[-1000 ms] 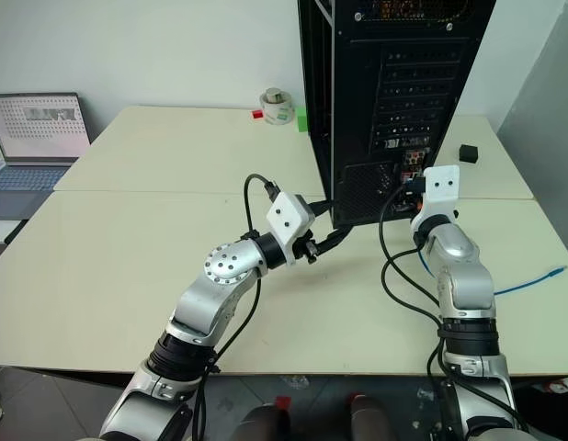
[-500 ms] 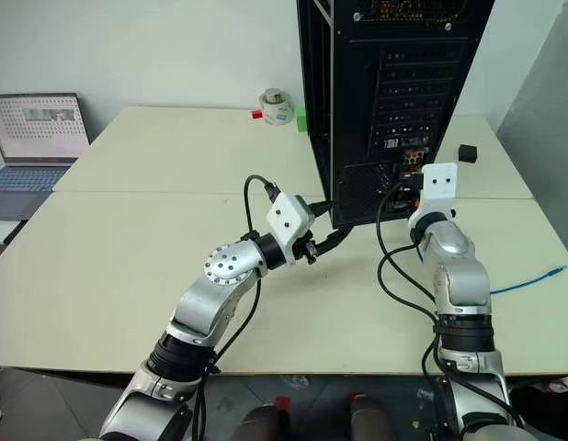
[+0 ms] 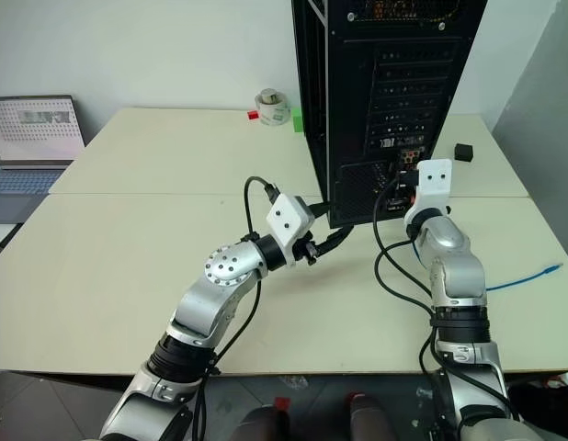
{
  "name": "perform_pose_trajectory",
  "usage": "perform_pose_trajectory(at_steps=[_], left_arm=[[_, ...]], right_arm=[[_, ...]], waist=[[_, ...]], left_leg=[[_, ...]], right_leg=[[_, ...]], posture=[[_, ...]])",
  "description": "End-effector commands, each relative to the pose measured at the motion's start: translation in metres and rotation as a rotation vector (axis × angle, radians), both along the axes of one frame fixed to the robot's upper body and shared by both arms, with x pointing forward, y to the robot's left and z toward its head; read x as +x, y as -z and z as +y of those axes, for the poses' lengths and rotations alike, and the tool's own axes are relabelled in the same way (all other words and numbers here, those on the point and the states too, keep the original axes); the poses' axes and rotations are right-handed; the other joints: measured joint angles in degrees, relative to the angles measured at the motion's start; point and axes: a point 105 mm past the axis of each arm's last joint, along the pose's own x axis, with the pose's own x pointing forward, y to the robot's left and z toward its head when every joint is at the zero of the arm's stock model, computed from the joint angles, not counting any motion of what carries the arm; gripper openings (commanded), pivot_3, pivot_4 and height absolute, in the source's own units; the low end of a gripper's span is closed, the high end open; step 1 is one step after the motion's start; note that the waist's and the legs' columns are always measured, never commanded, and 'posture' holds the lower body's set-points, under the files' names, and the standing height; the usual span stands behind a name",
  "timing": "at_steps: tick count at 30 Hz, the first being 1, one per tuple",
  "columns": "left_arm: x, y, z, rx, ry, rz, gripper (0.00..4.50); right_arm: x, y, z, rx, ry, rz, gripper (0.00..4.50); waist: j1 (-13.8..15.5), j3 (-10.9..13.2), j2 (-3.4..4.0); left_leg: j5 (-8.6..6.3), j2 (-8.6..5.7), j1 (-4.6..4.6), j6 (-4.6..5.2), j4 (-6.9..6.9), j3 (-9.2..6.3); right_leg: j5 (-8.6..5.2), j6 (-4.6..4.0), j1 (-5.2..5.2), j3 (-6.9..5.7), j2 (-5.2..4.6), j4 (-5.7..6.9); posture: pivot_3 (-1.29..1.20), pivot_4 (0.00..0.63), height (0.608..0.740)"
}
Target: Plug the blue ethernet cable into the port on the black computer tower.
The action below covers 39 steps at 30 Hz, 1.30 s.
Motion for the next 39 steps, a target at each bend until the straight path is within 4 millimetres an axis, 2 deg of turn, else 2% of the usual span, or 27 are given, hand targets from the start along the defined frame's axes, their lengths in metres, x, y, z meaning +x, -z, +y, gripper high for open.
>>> perform_pose_trajectory(at_steps=[1, 10, 11, 18, 24, 30, 35, 39], left_arm=[[-0.006, -0.016, -0.001, -0.029, 0.010, -0.063, 2.76], [-0.005, -0.015, 0.002, -0.025, 0.007, -0.056, 2.76], [-0.004, -0.014, 0.002, -0.025, 0.007, -0.054, 2.76], [0.004, -0.015, 0.016, -0.007, -0.024, -0.045, 2.76], [0.019, -0.013, 0.046, 0.052, -0.122, -0.013, 2.76], [0.033, -0.022, 0.081, 0.099, -0.167, 0.002, 2.76], [0.037, -0.032, 0.099, 0.131, -0.152, 0.018, 2.76], [0.034, -0.035, 0.101, 0.127, -0.109, 0.038, 2.76]], right_arm=[[0.003, -0.015, 0.002, 0.008, -0.010, -0.048, 0.01], [-0.001, -0.013, 0.001, -0.025, -0.049, -0.047, 0.01], [-0.003, -0.012, 0.000, -0.033, -0.057, -0.044, 0.71], [-0.021, -0.009, -0.012, -0.131, -0.135, -0.010, 2.08], [-0.046, -0.016, -0.027, -0.199, -0.233, 0.004, 3.20], [-0.066, -0.032, -0.046, -0.271, -0.367, 0.003, 4.42], [-0.078, -0.054, -0.062, -0.311, -0.446, -0.028, 4.46], [-0.082, -0.059, -0.071, -0.328, -0.462, -0.022, 4.46]], waist=[[-0.1, 0.0, 0.00], [-0.3, 0.0, 0.00], [-0.2, 0.0, 0.00], [0.4, 0.0, 0.00], [0.8, 0.0, 0.01], [0.8, 0.0, -0.01], [0.9, 0.1, -0.01], [0.9, 0.1, -0.02]], left_leg=[[0.00, 0.00, 0.00, 0.00, 0.00, 0.00], [0.00, 0.00, 0.01, 0.00, 0.00, 0.00], [0.00, 0.00, 0.00, 0.00, 0.00, 0.00], [0.00, -0.05, -0.09, 0.01, -0.03, -0.07], [-0.01, -0.07, -0.11, 0.01, -0.03, -0.10], [-0.01, -0.06, -0.09, 0.01, -0.02, -0.10], [-0.01, -0.07, -0.12, 0.01, -0.02, -0.05], [-0.01, -0.06, -0.12, 0.01, -0.02, 0.00]], right_leg=[[0.00, 0.00, 0.00, 0.00, 0.00, 0.00], [0.00, 0.00, 0.00, 0.00, 0.01, 0.00], [0.00, 0.00, 0.00, 0.00, 0.01, 0.00], [0.00, 0.00, -0.01, -0.07, -0.04, -0.08], [-0.01, 0.01, -0.02, -0.09, -0.05, -0.09], [-0.01, 0.02, -0.02, -0.11, -0.04, -0.11], [-0.01, 0.02, -0.01, -0.15, -0.04, -0.12], [-0.01, 0.02, 0.01, -0.15, -0.04, -0.15]], posture=[[0.00, 0.150, 0.740], [0.00, 0.150, 0.740], [0.00, 0.150, 0.740], [0.00, 0.150, 0.740], [0.00, 0.150, 0.740], [0.00, 0.150, 0.740], [0.00, 0.150, 0.740], [0.00, 0.150, 0.740]])
